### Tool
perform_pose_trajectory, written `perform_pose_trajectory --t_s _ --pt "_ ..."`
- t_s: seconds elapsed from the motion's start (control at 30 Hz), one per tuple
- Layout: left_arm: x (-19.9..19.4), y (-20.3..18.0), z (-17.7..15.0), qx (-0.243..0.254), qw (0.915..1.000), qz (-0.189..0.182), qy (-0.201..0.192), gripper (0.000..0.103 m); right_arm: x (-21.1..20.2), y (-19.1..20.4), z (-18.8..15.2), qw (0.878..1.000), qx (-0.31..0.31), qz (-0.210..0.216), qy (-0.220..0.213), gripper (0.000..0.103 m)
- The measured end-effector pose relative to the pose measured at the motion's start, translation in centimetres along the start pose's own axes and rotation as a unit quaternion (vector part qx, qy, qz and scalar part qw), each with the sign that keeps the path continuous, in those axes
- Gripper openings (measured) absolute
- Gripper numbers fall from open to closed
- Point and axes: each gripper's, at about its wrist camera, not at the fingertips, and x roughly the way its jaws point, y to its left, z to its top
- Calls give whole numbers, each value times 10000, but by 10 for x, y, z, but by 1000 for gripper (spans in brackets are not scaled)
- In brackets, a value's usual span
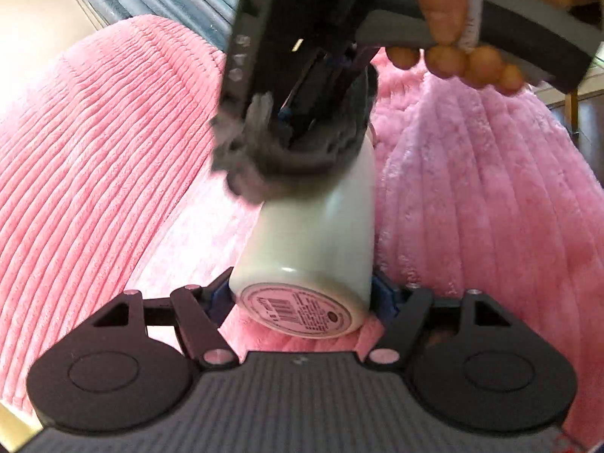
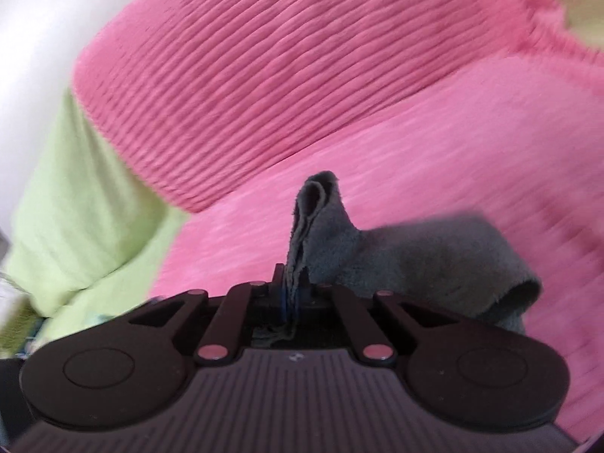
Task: Clean container
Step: 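Wipe the bottle body and cap end again with the right gripper's cloth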
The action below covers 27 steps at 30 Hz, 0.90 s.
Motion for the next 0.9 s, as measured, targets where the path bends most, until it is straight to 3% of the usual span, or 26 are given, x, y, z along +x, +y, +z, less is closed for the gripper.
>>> perform_pose_trajectory --t_s 0.17,0.27,0.43,0.63,0.73,0.9 --pt "3 6 -1 -111 9999 -58 -49 73 -36 -38 6 9951 604 -447 -640 2" --pt "4 11 -5 -184 9998 -88 -67 73 -59 -62 7 9894 1122 -265 -878 4" --pt "-1 13 -12 -317 9995 -60 -76 73 -43 -88 5 9832 1663 182 -736 4" --pt "-2 12 -14 -421 9991 -30 -79 71 -16 -125 13 9584 2730 681 -472 0" --pt "-3 12 -14 -452 9989 -22 -75 70 -6 -132 24 9539 2902 694 -310 0" --pt "-2 15 -15 -516 9986 -63 -73 70 -11 -146 25 9511 3059 307 -290 1"
